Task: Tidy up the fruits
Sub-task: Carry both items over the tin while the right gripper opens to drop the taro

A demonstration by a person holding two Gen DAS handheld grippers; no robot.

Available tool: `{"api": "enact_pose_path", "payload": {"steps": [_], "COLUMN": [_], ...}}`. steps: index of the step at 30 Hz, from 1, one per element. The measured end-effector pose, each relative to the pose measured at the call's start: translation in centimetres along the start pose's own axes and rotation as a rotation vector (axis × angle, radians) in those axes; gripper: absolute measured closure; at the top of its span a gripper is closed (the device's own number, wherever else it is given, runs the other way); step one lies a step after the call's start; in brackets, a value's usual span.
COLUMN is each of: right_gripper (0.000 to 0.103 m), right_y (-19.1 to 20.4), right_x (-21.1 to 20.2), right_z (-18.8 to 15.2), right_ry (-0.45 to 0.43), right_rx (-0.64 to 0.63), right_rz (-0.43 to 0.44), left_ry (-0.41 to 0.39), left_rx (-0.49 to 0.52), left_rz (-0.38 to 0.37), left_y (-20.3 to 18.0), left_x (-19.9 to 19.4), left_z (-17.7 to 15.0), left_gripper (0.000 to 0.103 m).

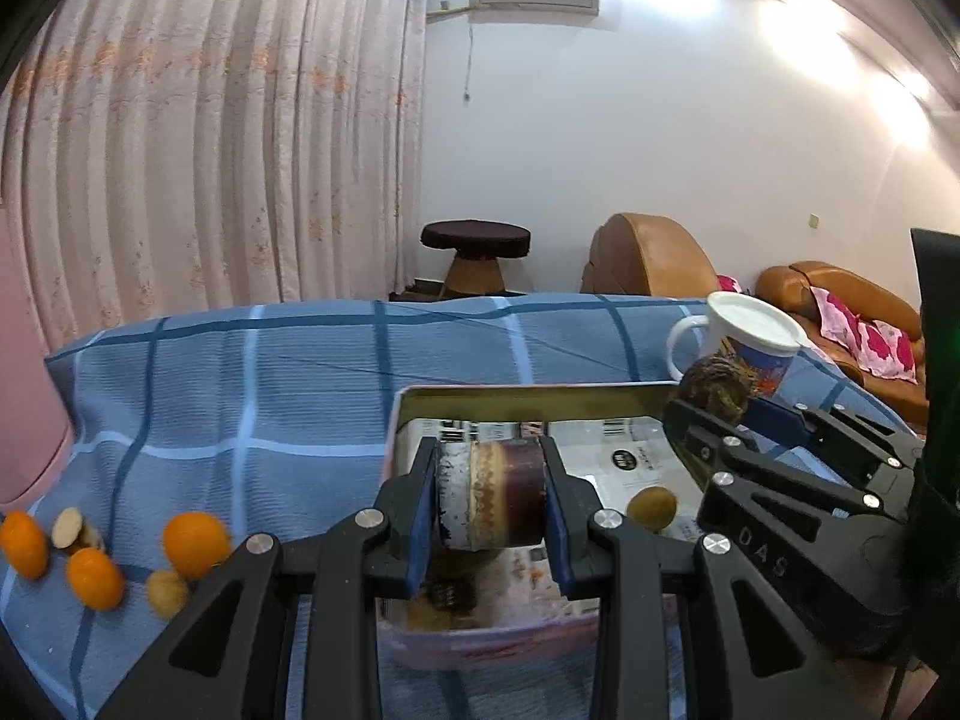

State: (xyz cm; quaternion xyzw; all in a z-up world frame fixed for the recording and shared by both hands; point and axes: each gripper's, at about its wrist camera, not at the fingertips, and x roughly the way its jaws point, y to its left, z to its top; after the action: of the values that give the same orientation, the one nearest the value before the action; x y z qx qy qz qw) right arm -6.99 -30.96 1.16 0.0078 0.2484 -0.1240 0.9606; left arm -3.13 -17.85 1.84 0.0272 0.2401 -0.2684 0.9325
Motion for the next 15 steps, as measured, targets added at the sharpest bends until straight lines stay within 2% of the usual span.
{"api": "enact_pose_path", "payload": {"steps": [8, 15], "right_gripper": [0.062, 0.062], "right_y": [-1.3, -1.6], "right_x": [0.9, 2.0], "right_z": [0.1, 0.0], "right_ry": [0.044, 0.098], "right_rx": [0.023, 0.034], "right_rz": [0.028, 0.074], "left_ry": [0.066, 0.116], "left_rx": [0.026, 0.004], "left_rz": [-0.027, -0.017], "left_y": [-1.7, -1.3], "left_x": [2.1, 3.0], "left_z": [0.5, 0.5], "left_gripper": [0.07, 0.07]}}
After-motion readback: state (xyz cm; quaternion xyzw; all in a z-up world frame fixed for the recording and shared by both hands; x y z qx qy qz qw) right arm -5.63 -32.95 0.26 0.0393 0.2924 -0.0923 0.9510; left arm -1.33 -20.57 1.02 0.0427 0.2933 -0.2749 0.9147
